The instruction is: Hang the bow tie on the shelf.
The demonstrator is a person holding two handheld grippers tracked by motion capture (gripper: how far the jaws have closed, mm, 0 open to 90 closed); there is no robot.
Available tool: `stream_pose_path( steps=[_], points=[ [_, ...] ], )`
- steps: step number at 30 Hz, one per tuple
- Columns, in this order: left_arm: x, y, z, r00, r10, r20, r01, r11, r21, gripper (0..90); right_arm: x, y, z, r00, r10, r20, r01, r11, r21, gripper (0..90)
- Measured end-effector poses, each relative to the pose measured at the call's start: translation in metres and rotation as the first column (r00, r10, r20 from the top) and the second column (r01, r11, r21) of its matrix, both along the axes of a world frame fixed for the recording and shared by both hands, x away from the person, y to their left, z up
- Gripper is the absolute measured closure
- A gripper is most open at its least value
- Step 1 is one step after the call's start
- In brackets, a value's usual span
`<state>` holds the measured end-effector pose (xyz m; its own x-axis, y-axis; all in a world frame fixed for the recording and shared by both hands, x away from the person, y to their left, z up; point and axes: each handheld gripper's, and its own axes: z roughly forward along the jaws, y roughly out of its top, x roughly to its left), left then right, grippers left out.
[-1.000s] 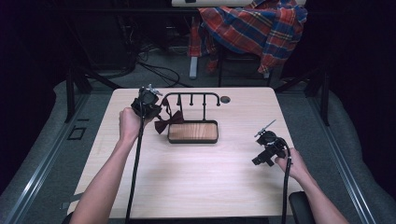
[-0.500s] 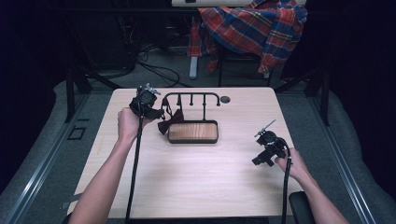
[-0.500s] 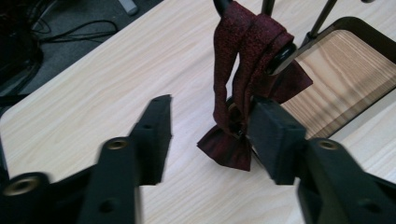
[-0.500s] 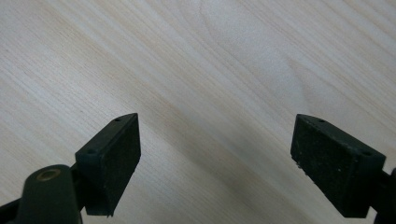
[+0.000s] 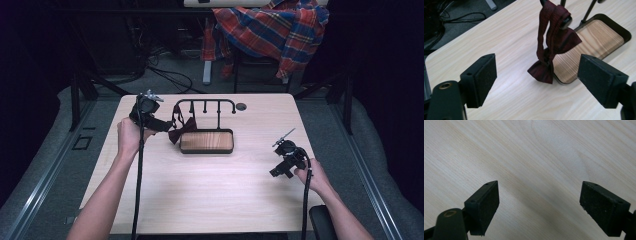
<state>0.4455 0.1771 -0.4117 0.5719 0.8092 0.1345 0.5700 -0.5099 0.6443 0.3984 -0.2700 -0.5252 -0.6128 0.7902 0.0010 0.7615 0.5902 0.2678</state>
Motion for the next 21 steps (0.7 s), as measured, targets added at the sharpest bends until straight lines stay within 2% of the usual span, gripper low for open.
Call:
stream_pose_path(
  steps=[1,2,4,7,10,11,14,15,16,17,21],
  points=[
    [-0.003,0.001,0.0,1.0,0.005,0.006,-0.005,1.0,-0.001,15.6,-0.002,0.001,-0.002,0.9995,-0.023,0.019,0.023,0.999,0.026,15.8],
    [-0.006,0.003,0.0,1.0,0.0,0.001,0.0,1.0,0.0,15.2,-0.002,0.001,-0.002,0.9996,-0.023,0.02,0.022,0.999,0.025,15.8],
    [-0.011,0.006,-0.001,1.0,0.005,-0.003,-0.005,1.0,-0.003,14.6,0.0,0.0,0.001,1.0,0.009,-0.003,-0.009,1.0,-0.009,15.8],
    [-0.016,0.01,-0.002,0.9999,0.009,-0.007,-0.009,1.0,-0.003,13.6,-0.001,0.001,0.0,1.0,-0.002,0.007,0.002,1.0,0.006,15.8],
    [-0.027,0.018,-0.006,0.9995,0.015,-0.03,-0.015,0.9999,-0.006,12.1,0.0,0.001,0.001,0.9999,0.011,-0.005,-0.011,1.0,-0.01,15.8],
    [-0.03,0.02,-0.007,0.9991,0.018,-0.037,-0.019,0.9998,-0.011,11.8,-0.002,0.002,-0.002,0.9998,-0.015,0.014,0.015,1.0,0.02,15.8],
    [-0.036,0.024,-0.011,0.9987,0.026,-0.043,-0.027,0.9996,-0.01,10.9,0.0,0.001,0.001,0.9999,0.015,-0.008,-0.015,1.0,-0.014,15.8],
    [-0.039,0.026,-0.013,0.9985,0.031,-0.045,-0.032,0.9995,-0.009,10.7,0.0,0.001,0.001,0.9999,0.015,-0.007,-0.016,1.0,-0.014,15.8],
    [-0.042,0.028,-0.014,0.9979,0.033,-0.056,-0.033,0.9994,-0.009,10.3,-0.002,0.002,-0.002,0.9999,-0.011,0.012,0.011,1.0,0.013,15.8],
    [-0.048,0.033,-0.018,0.9971,0.042,-0.063,-0.043,0.999,-0.012,9.0,-0.002,0.002,-0.002,0.9999,-0.005,0.012,0.005,1.0,0.001,15.8],
    [-0.057,0.039,-0.025,0.9951,0.053,-0.083,-0.054,0.9984,-0.018,6.5,-0.002,0.003,-0.002,0.9999,0.011,0.006,-0.011,1.0,-0.011,15.8]
  ],
)
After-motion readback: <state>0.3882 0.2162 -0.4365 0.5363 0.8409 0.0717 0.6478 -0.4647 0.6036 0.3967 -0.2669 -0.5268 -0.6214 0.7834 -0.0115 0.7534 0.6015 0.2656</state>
